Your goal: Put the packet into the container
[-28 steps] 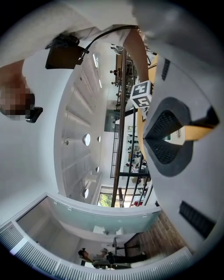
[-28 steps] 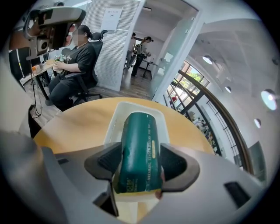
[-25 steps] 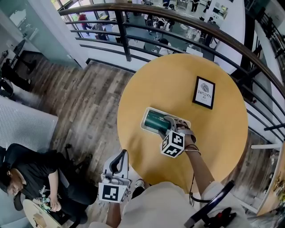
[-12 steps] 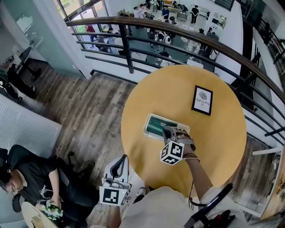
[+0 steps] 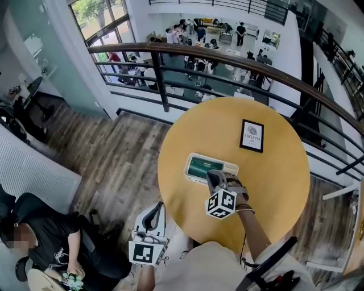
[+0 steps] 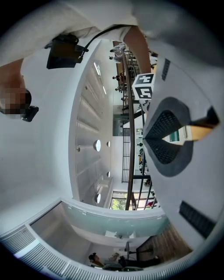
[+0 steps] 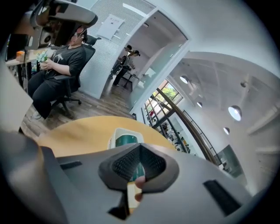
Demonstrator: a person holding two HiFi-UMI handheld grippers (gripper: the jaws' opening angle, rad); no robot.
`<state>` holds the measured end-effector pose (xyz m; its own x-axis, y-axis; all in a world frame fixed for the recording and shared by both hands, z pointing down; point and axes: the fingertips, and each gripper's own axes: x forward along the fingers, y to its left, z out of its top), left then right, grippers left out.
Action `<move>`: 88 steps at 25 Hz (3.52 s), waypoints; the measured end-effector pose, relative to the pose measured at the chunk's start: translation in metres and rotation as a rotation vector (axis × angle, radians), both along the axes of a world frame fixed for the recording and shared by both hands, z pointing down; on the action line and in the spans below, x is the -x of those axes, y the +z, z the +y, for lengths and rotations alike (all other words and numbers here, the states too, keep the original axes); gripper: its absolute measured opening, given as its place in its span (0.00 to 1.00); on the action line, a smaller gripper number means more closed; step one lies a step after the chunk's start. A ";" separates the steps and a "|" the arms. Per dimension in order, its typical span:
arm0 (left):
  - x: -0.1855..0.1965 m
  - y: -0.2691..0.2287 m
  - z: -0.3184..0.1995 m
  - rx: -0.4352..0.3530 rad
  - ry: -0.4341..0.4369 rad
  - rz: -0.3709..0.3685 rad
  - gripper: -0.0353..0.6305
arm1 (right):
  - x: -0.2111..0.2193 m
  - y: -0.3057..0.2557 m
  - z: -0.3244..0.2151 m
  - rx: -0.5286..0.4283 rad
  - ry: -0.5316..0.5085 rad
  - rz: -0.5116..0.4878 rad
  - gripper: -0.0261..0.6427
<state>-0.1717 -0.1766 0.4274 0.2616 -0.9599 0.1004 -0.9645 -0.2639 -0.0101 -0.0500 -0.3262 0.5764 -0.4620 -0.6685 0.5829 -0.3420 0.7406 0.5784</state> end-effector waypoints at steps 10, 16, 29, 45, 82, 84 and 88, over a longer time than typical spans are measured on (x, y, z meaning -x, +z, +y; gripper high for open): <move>0.005 -0.022 0.018 -0.107 0.086 -0.030 0.06 | -0.005 -0.072 0.038 -0.044 0.130 -0.384 0.05; 0.000 -0.026 0.041 -0.147 0.122 -0.009 0.06 | -0.026 -0.083 0.070 -0.040 0.240 -0.547 0.05; -0.017 -0.030 0.114 -0.177 0.197 -0.010 0.06 | -0.053 -0.117 0.164 -0.037 0.325 -0.762 0.04; -0.046 -0.023 0.157 -0.168 0.293 0.025 0.06 | -0.054 -0.110 0.282 -0.028 0.368 -0.794 0.04; -0.164 -0.008 0.167 -0.131 0.324 -0.015 0.06 | -0.149 -0.139 0.284 -0.154 0.282 -0.764 0.04; -0.161 -0.006 0.166 -0.115 0.322 -0.054 0.06 | -0.147 -0.140 0.283 -0.148 0.282 -0.768 0.04; -0.157 -0.009 0.163 -0.119 0.315 -0.065 0.06 | -0.144 -0.141 0.281 -0.167 0.259 -0.743 0.04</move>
<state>-0.0151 -0.0133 0.4182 0.5438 -0.8390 0.0188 -0.8321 -0.5420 -0.1174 0.0944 -0.0456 0.4354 -0.5082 -0.8586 0.0668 -0.8300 0.5090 0.2282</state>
